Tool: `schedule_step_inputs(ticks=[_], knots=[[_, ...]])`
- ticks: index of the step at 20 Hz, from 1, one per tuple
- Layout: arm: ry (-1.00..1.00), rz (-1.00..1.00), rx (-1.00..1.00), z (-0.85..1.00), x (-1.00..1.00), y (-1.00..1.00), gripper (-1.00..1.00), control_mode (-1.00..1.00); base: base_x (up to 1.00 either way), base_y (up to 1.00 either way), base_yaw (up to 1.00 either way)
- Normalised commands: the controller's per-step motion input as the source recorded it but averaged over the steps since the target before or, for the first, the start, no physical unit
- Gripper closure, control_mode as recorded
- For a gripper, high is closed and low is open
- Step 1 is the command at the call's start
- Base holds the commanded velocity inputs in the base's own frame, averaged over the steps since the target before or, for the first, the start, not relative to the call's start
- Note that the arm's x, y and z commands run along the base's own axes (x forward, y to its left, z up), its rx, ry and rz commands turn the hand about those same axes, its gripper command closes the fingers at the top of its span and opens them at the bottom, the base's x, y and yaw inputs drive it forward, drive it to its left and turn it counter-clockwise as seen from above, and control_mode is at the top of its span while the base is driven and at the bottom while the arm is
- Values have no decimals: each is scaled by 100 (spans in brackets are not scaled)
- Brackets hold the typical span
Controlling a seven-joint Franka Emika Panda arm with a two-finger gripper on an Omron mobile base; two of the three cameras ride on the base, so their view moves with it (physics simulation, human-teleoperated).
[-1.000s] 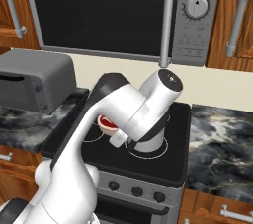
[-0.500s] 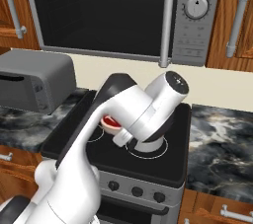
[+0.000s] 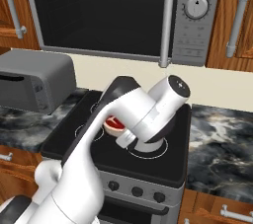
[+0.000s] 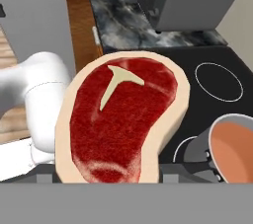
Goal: Retrieve the steak from the fridge and place it on the saucepan with marinade on the stove.
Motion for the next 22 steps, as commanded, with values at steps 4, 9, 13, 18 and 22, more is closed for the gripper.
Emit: schedule_step_inputs(ticks=[4,9,13,18,22], knots=[[-2,0,2,-21,0,0,100,-100,0,0,0],[0,0,8,-1,0,-6,100,-100,0,0,0],[0,0,10,0,1,-5,100,-100,0,0,0],[0,0,8,0,11,-5,100,-100,0,0,0],[0,0,4,-1,20,-3,100,-100,0,0,0]])
